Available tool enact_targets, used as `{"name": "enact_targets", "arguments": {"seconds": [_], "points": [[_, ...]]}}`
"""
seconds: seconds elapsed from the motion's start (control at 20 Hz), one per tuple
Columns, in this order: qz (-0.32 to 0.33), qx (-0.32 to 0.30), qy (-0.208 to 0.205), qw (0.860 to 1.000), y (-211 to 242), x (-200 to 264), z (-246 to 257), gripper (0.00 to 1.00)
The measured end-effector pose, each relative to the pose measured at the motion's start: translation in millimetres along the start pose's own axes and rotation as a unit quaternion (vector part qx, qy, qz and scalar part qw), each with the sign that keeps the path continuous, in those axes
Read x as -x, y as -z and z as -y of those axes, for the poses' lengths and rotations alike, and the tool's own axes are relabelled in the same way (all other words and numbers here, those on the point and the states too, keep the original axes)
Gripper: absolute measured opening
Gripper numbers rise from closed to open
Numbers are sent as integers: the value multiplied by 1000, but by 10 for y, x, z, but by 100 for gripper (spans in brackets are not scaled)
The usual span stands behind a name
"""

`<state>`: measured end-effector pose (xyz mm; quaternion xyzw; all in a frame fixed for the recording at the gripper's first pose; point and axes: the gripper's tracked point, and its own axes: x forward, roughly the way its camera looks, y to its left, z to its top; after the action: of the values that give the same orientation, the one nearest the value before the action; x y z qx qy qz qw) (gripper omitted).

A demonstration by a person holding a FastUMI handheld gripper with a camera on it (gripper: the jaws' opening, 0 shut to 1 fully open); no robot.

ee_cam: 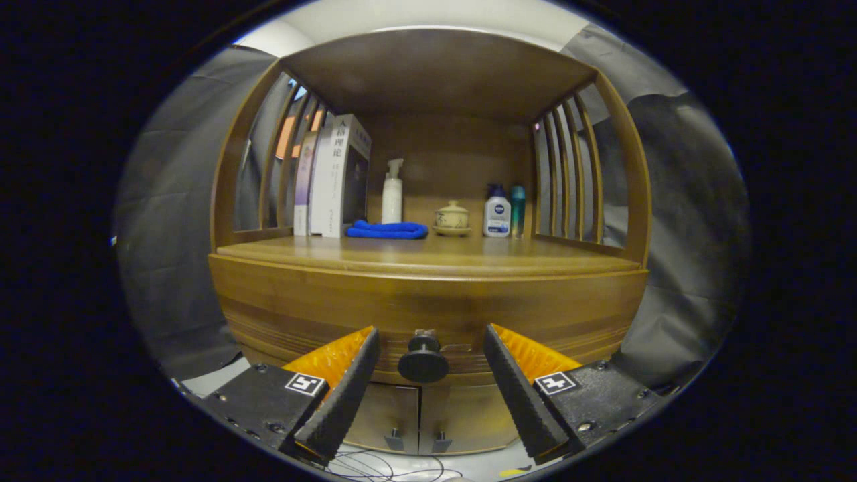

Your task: Pull open the drawer, take out the items inside it, and place them on the countertop above the cabinet.

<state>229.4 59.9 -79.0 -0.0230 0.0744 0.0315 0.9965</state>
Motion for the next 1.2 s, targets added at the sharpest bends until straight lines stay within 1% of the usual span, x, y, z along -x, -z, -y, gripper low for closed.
{"name": "enact_targets", "arguments": {"seconds": [0.05, 0.15, 0.3, 0.35, 0.5, 0.65, 0.7, 0.9, 1.1, 1.2], "points": [[-7, -6, -4, 1000, 39, 2, -26, 99], [-10, -5, -3, 1000, 70, -49, -57, 94], [-13, -2, 9, 1000, 126, -204, -30, 70], [-3, -8, 11, 1000, 98, -201, -48, 65], [-5, -5, 15, 1000, 130, -249, -59, 51], [-13, -25, 8, 1000, 140, -238, -71, 45], [-14, -22, 8, 1000, 148, -217, -68, 43], [-16, -12, 6, 1000, 151, -236, -56, 38], [-21, -10, 3, 1000, 160, -153, -64, 36], [-23, -11, -1, 1000, 208, 5, -61, 36]]}}
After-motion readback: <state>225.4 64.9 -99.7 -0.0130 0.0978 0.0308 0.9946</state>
